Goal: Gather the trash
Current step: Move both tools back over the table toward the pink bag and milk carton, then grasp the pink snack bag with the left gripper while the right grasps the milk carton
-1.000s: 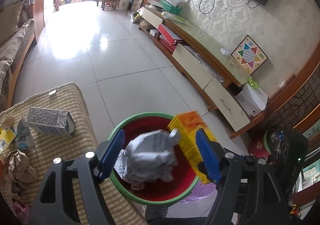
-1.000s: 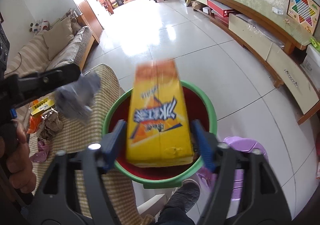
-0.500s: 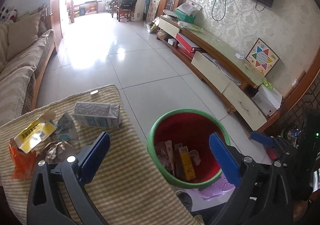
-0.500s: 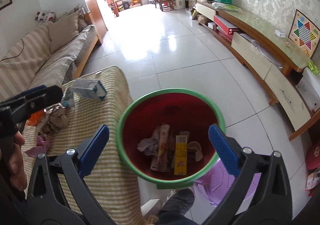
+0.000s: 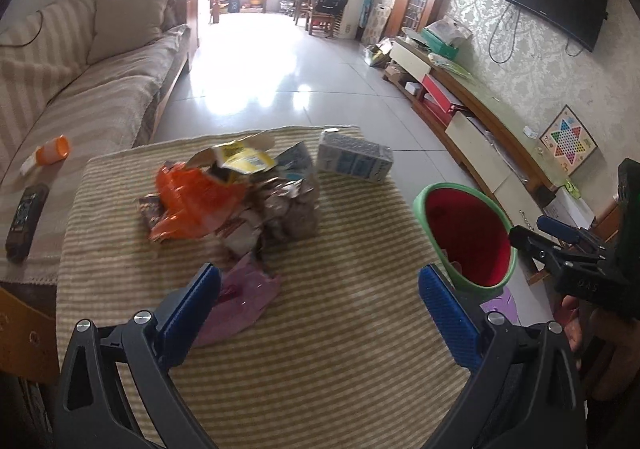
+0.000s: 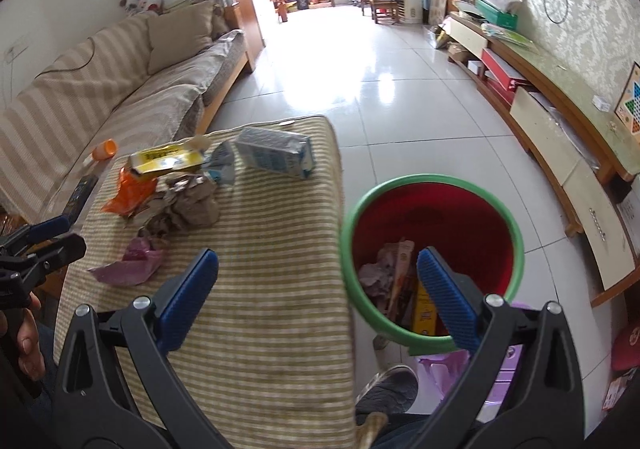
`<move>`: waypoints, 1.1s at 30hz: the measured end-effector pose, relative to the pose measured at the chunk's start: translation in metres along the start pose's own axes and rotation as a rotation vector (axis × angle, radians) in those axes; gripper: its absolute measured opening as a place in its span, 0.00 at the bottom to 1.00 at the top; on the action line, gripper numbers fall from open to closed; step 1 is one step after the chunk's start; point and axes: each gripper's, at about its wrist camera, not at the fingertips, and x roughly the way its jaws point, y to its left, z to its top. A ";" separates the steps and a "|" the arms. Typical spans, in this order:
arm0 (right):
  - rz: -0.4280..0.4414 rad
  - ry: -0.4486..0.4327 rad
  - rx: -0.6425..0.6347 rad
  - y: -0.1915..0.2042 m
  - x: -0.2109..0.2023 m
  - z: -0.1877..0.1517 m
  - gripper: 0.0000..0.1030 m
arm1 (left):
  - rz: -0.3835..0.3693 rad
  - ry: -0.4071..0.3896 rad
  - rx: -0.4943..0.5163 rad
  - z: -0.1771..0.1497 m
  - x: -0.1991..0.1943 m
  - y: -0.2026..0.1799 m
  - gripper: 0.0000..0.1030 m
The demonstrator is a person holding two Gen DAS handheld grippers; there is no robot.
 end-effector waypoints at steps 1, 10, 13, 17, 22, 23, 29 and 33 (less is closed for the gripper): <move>0.005 0.005 -0.016 0.010 0.001 -0.001 0.95 | 0.004 0.000 -0.014 -0.004 -0.004 0.010 0.92; 0.058 0.038 -0.112 0.080 0.006 -0.004 0.95 | 0.064 0.053 -0.038 -0.039 -0.012 0.079 0.92; 0.071 0.046 -0.135 0.097 0.007 -0.005 0.95 | 0.056 0.087 -0.051 -0.045 -0.004 0.092 0.92; 0.081 0.061 -0.150 0.110 0.016 -0.003 0.95 | 0.048 0.113 -0.036 -0.048 0.012 0.097 0.92; 0.071 0.074 -0.169 0.113 0.032 0.008 0.95 | 0.056 0.134 -0.007 -0.044 0.033 0.097 0.92; 0.066 0.076 -0.175 0.113 0.036 0.011 0.95 | 0.059 0.140 0.002 -0.043 0.036 0.097 0.92; 0.042 0.075 -0.218 0.103 0.065 0.033 0.95 | 0.069 0.177 0.045 -0.036 0.063 0.097 0.92; 0.041 0.087 -0.238 0.093 0.093 0.051 0.95 | 0.070 0.211 0.080 -0.035 0.082 0.094 0.92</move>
